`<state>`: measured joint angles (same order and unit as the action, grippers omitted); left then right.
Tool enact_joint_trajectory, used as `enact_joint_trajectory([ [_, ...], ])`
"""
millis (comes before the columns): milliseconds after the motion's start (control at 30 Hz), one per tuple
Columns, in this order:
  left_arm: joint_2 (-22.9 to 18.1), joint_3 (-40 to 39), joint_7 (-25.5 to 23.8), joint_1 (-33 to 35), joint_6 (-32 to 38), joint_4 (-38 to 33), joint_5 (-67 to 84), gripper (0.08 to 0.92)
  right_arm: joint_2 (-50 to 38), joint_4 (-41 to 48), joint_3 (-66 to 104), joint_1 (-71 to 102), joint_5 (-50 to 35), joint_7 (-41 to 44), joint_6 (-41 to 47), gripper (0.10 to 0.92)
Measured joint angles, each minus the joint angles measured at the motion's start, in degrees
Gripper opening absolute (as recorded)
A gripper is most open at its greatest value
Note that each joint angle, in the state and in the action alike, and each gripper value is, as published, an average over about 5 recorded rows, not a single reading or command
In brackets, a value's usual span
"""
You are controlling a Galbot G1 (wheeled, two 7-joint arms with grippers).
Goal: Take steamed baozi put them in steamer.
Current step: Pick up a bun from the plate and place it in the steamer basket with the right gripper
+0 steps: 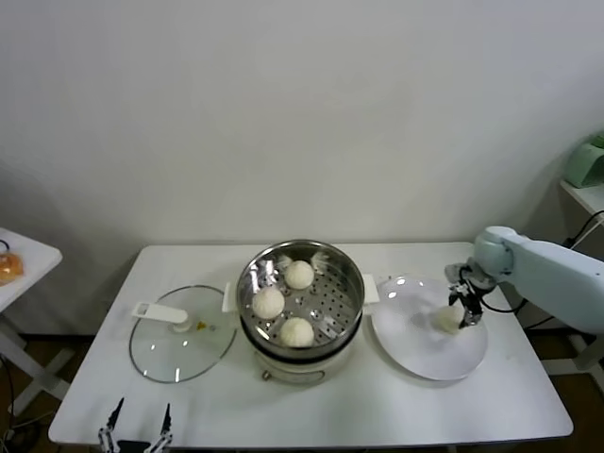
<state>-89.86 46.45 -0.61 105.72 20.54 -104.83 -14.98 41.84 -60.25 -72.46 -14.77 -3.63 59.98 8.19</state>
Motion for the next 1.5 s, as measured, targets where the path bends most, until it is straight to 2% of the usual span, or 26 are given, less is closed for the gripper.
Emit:
enact_joint_trajectory([
  [233, 0.03, 0.11, 0.02, 0.12, 0.01, -0.58, -0.02, 0.823, -0.72, -5.14, -6.85, -8.25, -5.16, -0.06, 1.40, 0.628],
  [633, 0.53, -0.68, -0.01, -0.01, -0.01, -1.21, 0.21, 0.823, 3.08, -19.56, -24.28, -34.73, -24.55, 0.05, 5.52, 0.628],
  [933, 1.13, -0.85, -0.07, -0.23, -0.27, -1.86, 0.89, 0.823, 8.75, -26.46, -27.34, -43.83, -36.26, -1.97, 9.42, 0.628],
  [1200, 1.14, -0.93, -0.11, -0.46, -0.52, -2.05, 1.06, 0.823, 14.17, -27.73, -26.17, -42.97, -39.51, -4.57, 12.23, 0.634],
  [1500, 0.98, -0.68, -0.12, -0.54, -0.49, -1.92, 1.13, 0.823, 19.10, -25.64, -23.89, -36.82, -37.17, -6.70, 13.94, 0.643],
])
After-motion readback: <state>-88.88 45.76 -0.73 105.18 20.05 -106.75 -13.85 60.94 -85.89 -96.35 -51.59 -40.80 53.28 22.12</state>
